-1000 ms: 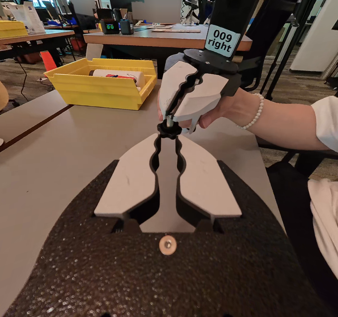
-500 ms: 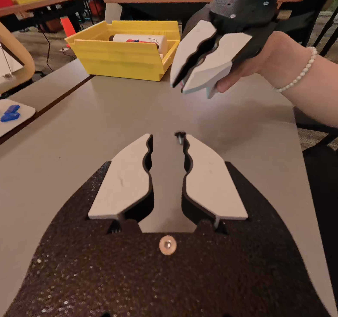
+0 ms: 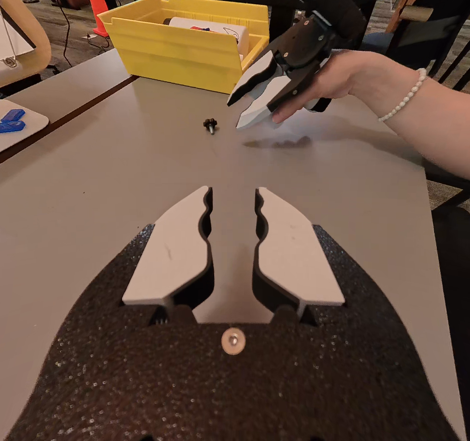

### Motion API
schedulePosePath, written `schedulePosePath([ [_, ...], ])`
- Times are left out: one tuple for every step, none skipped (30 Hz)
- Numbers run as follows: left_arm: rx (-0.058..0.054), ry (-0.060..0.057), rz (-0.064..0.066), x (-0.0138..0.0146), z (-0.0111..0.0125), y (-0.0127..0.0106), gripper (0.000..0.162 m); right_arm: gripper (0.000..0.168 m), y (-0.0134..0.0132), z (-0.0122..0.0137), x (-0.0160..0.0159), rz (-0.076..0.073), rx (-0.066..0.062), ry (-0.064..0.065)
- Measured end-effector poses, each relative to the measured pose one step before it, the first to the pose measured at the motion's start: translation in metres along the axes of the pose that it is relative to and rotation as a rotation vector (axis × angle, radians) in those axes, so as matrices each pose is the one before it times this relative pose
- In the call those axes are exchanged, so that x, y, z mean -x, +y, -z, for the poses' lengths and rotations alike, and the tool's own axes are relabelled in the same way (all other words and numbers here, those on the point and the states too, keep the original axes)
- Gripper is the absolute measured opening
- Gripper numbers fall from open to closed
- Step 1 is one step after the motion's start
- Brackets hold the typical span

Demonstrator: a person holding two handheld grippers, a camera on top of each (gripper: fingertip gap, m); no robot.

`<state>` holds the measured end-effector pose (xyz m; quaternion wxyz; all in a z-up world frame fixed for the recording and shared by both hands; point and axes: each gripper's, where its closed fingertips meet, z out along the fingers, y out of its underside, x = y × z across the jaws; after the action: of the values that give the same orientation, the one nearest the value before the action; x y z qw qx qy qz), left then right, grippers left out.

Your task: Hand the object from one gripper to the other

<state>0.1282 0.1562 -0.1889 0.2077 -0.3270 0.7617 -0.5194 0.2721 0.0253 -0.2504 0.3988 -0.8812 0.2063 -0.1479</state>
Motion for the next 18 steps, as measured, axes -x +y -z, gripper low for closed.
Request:
schedulePosePath([
  [0.0041, -0.0022, -0.0004, 0.00053, 0.00002, 0.00063, 0.031, 0.053, 0.00181, -0.00409, -0.00647, 0.0022, 0.0130, 0.0358],
  [0.0033, -0.0010, 0.0006, 0.00052, 0.00008, 0.00079, 0.031, 0.053, -0.00077, -0.00393, -0.00653, -0.0027, 0.0002, 0.0339],
  [0.0026, -0.0001, 0.0007, 0.00032, 0.00006, 0.00082, 0.031, 0.053, -0.00407, -0.00407, -0.00257, 0.0005, -0.0186, 0.0071],
  [0.0030, 0.0004, 0.0000, 0.00031, -0.00012, 0.00100, 0.031, 0.048, -0.00577, -0.00446, 0.00170, 0.0122, -0.0293, -0.0215],
  [0.0035, 0.0000, -0.0011, 0.00038, -0.00012, 0.00094, 0.031, 0.044, -0.00291, -0.00493, 0.00159, 0.0120, -0.0091, -0.0210],
  [0.0032, -0.0016, -0.0022, 0.00059, -0.00011, 0.00102, 0.030, 0.043, -0.00031, -0.00515, -0.00084, 0.0125, 0.0155, -0.0088],
  [0.0030, -0.0014, -0.0024, 0.00057, 0.00004, 0.00097, 0.030, 0.040, 0.00138, -0.00489, -0.00241, 0.0058, 0.0268, -0.0004],
  [0.0031, 0.0010, -0.0022, 0.00024, 0.00017, 0.00071, 0.030, 0.034, 0.00267, -0.00481, -0.00347, -0.0121, 0.0325, 0.0065],
  [0.0021, 0.0011, -0.0024, 0.00010, 0.00038, 0.00026, 0.030, 0.033, 0.00387, -0.00506, -0.00185, -0.0289, 0.0382, -0.0046],
  [0.0003, -0.0013, -0.0031, 0.00046, 0.00060, -0.00004, 0.030, 0.030, 0.00412, -0.00442, 0.00196, -0.0249, 0.0380, -0.0277],
  [-0.0010, -0.0029, -0.0032, 0.00061, 0.00082, -0.00040, 0.030, 0.023, 0.00263, -0.00334, 0.00087, -0.0205, 0.0203, -0.0130],
  [-0.0022, -0.0034, -0.0016, 0.00084, 0.00090, -0.00060, 0.030, 0.022, -0.00166, -0.00161, -0.00183, -0.0176, -0.0122, 0.0103],
  [-0.0030, -0.0025, 0.0007, 0.00078, 0.00087, -0.00057, 0.030, 0.022, -0.00034, -0.00067, -0.00234, -0.0123, -0.0032, 0.0143],
  [-0.0029, -0.0005, 0.0017, 0.00060, 0.00066, -0.00044, 0.030, 0.023, -0.00028, 0.00018, 0.00006, 0.0020, -0.0001, 0.0004],
  [-0.0025, -0.0001, 0.0017, 0.00054, 0.00043, -0.00018, 0.029, 0.022, -0.00164, 0.00137, 0.00040, 0.0081, -0.0130, 0.0058],
  [-0.0019, -0.0009, -0.0002, 0.00049, 0.00032, -0.00005, 0.029, 0.022, -0.00521, 0.00405, 0.00348, 0.0040, -0.0376, -0.0058],
  [-0.0028, -0.0030, -0.0065, 0.00044, 0.00028, -0.00039, 0.029, 0.022, -0.00962, 0.00707, 0.01166, -0.0005, -0.0618, -0.0524],
  [-0.0082, -0.0062, -0.0189, 0.00033, 0.00051, -0.00140, 0.030, 0.022, -0.01378, 0.00901, 0.01739, -0.0290, -0.0840, -0.0832],
])
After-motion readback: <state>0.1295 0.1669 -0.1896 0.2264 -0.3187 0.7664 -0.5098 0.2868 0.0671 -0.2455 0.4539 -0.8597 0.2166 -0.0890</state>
